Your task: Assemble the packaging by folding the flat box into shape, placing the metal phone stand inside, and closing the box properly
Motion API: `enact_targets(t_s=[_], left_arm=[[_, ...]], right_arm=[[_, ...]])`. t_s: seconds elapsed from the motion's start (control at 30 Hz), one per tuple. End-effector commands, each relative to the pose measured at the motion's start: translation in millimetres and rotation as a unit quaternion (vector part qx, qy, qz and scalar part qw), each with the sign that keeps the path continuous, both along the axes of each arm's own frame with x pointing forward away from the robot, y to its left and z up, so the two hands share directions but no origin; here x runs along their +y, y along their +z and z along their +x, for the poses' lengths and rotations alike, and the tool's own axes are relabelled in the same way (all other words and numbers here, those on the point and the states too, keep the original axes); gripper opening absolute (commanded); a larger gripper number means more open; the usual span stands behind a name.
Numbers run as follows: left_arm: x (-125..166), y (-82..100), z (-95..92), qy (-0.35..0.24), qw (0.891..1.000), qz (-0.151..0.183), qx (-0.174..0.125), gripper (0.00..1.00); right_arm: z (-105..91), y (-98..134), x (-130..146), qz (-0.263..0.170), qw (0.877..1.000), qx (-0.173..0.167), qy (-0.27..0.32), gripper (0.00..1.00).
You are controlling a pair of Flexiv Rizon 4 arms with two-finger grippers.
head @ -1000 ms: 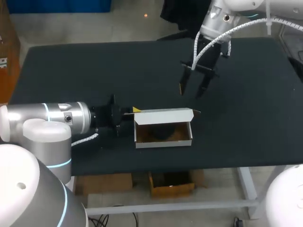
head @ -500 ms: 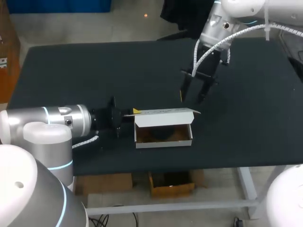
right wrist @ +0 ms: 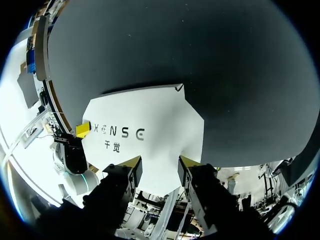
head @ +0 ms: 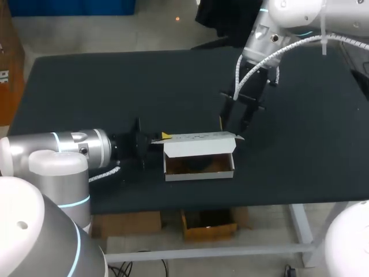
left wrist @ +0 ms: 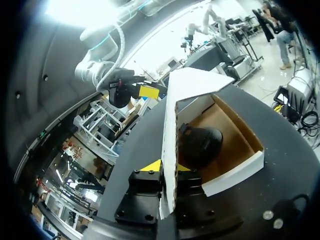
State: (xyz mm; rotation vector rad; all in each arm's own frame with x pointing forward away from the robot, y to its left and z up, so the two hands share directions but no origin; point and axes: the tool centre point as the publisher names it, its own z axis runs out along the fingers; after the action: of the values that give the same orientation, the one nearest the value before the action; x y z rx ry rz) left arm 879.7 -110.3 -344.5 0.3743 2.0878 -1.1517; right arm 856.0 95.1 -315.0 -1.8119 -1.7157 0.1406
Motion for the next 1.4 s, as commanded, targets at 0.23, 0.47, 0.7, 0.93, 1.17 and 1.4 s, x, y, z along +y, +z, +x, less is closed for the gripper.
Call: enact_targets(t_s=[0.23, 0.47, 0.7, 0.93, 1.17, 1.4], left_arm=[[2.2, -0.1, -5.5, 0.008, 1.000, -0.008, -0.008, 0.24], [11.4, 6.9, -10.4, 0.018, 1.000, -0.015, -0.017, 0.31], [28.8, 11.4, -18.0, 0.035, 0.999, -0.011, -0.022, 0.32], [48.4, 14.5, -26.9, 0.050, 0.999, 0.016, -0.012, 0.37], [69.0, 29.5, -30.3, 0.066, 0.997, 0.018, 0.030, 1.00], [81.4, 52.7, -26.3, 0.074, 0.987, 0.025, 0.144, 1.00]], right_arm=[[-4.8, -3.5, -2.6, 0.001, 1.000, 0.002, -0.001, 0.42], [-5.4, -4.7, -3.3, 0.001, 1.000, 0.000, -0.001, 0.40], [-3.9, -6.2, -2.8, 0.001, 1.000, -0.003, 0.001, 0.41], [-2.7, -6.9, -0.7, 0.001, 1.000, -0.010, 0.006, 0.40], [-2.8, -9.5, 0.8, 0.000, 1.000, -0.017, 0.009, 0.40], [-4.3, -12.2, 0.8, -0.003, 1.000, -0.023, 0.010, 0.41]])
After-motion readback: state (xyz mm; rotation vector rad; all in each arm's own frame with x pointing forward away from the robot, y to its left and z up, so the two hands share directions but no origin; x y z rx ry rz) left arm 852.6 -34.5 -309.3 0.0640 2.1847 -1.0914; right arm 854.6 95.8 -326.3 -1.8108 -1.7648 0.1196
